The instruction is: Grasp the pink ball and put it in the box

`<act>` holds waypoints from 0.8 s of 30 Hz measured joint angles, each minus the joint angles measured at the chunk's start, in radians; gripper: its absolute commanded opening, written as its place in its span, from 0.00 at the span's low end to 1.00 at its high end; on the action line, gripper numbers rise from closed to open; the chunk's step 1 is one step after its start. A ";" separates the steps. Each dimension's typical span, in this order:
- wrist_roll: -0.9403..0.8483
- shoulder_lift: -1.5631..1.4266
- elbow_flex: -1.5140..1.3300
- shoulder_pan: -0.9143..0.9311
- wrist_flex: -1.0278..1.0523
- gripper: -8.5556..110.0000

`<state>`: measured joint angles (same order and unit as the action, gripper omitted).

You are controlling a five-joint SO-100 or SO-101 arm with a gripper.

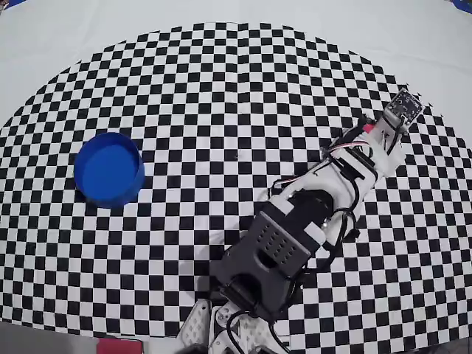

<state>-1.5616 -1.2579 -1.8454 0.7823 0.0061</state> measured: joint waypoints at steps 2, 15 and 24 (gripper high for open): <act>0.000 0.014 0.015 0.000 0.000 0.31; 0.000 0.106 0.123 0.018 0.000 0.31; 0.000 0.167 0.179 0.018 0.000 0.31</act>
<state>-1.5616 -1.0907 -1.6659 0.8007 0.0061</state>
